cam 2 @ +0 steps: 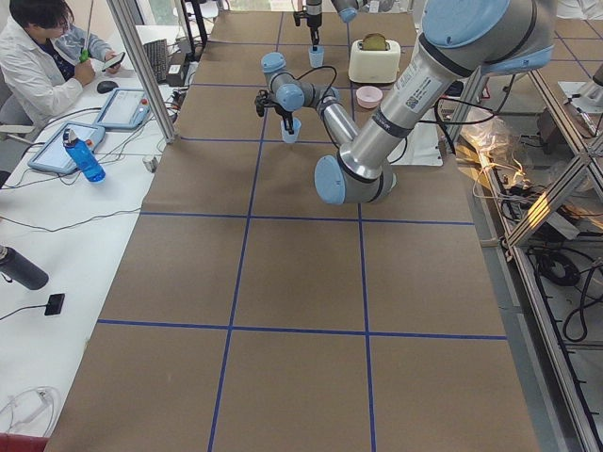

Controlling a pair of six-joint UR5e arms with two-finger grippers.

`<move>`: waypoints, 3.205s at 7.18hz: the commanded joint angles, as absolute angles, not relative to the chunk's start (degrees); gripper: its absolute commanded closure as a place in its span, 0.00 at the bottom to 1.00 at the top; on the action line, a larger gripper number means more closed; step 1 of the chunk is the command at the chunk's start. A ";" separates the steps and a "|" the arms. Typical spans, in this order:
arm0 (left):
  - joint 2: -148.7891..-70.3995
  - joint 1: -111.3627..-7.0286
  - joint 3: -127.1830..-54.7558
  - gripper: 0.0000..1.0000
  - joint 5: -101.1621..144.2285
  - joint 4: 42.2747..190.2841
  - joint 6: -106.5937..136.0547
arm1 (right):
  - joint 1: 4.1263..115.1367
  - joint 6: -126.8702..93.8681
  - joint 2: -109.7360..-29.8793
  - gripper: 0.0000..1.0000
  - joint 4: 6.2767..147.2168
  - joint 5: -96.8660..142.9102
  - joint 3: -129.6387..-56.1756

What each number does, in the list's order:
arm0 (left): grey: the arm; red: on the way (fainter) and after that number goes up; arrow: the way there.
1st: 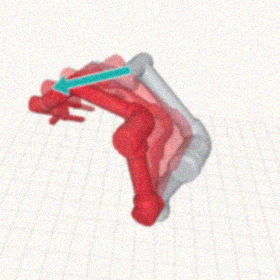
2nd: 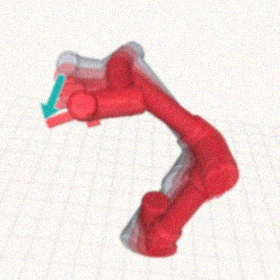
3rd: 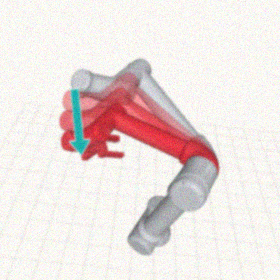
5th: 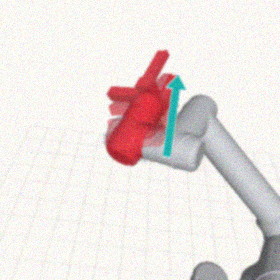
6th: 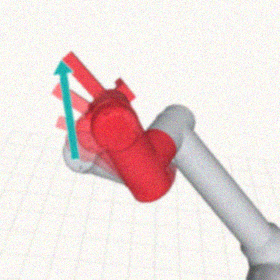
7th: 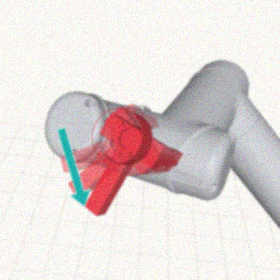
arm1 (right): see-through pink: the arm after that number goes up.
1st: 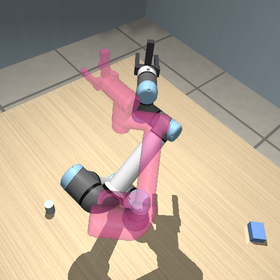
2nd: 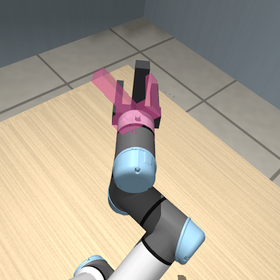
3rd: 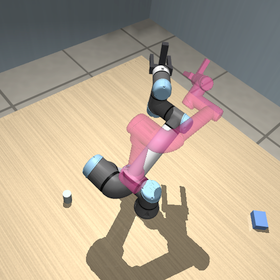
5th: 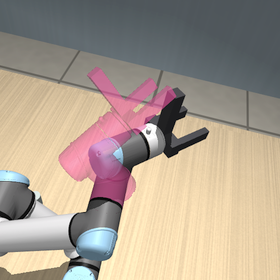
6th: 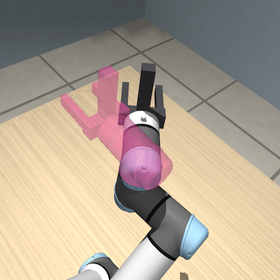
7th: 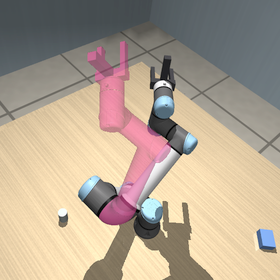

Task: Stack blue cups with both arms
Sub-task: 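Set the cup down with the left gripper while the right grasps the other cup, then lift the second cup with the right gripper while the left gripper releases and rises, then move the right gripper's cup over the center cup while the left arm withdraws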

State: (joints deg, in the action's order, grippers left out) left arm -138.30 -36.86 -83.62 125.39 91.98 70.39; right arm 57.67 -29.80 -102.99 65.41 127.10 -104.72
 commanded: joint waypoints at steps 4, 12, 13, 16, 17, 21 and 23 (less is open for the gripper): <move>-138.34 -36.48 -82.10 0.96 125.33 94.81 70.23 | 57.74 -29.97 -101.17 0.91 66.00 128.32 -105.99; -138.34 -36.56 -81.21 0.67 125.33 97.30 70.22 | 60.03 -30.50 -84.93 0.91 92.16 130.86 -115.39; -138.34 -36.56 -81.38 0.67 125.33 97.29 70.31 | 60.03 -30.85 -82.47 0.91 94.98 131.22 -115.84; -137.03 -38.48 -84.10 0.67 125.94 96.59 69.88 | 59.42 -36.90 -75.35 0.91 98.16 131.48 -115.40; -135.11 -39.19 -86.55 0.64 126.03 96.59 69.44 | 58.28 -39.18 -72.80 0.91 98.87 132.01 -115.05; -127.64 -44.80 -91.93 0.55 129.80 96.42 61.55 | 52.14 -51.47 -61.90 0.91 98.79 131.05 -110.76; -123.68 -47.71 -93.69 0.46 130.16 96.07 53.48 | 47.14 -58.42 -54.61 0.91 98.44 126.06 -106.11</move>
